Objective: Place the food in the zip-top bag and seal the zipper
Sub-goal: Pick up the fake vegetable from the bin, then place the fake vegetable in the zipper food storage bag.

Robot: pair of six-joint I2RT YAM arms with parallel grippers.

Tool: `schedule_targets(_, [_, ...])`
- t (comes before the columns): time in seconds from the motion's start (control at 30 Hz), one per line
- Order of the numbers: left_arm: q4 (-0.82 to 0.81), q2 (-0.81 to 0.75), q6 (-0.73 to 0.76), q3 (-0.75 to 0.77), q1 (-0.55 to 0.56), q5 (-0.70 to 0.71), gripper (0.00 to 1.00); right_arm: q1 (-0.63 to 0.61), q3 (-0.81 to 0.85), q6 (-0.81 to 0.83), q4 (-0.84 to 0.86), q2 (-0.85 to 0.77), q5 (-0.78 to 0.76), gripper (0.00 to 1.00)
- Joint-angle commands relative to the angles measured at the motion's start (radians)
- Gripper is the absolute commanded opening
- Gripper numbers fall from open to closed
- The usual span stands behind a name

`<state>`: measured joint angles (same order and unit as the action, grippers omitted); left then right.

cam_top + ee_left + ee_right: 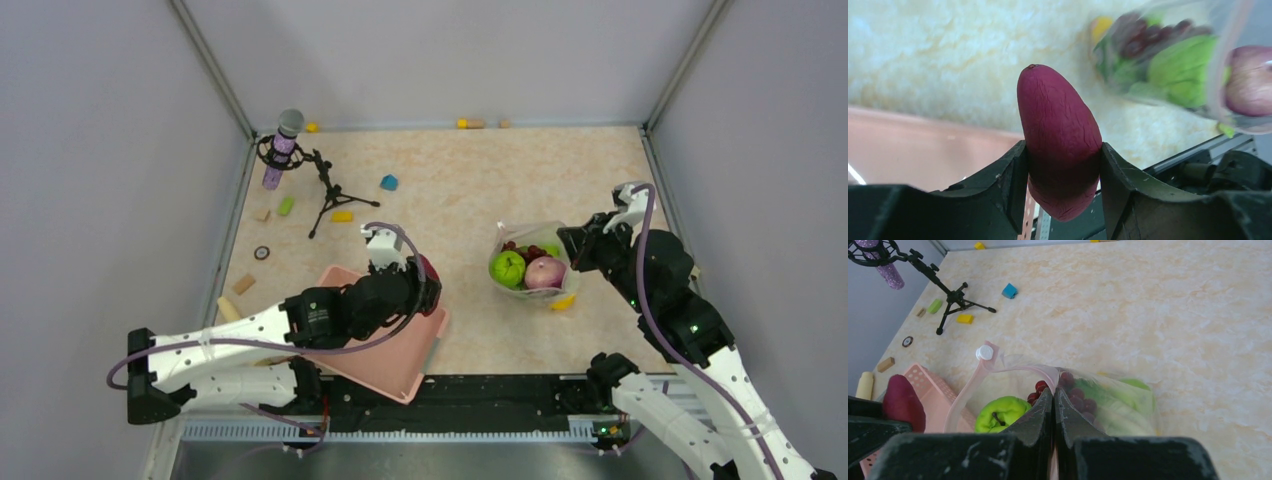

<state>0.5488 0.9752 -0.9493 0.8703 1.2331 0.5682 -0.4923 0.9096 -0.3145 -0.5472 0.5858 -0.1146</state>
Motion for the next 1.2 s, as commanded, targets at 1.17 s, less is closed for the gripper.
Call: schedule_targets(1.17, [-0.439,0.562,0.676,0.578,0.0,-0.164,0.38,0.011,0.009,0.009,0.037,-0.003,0.018,0.0])
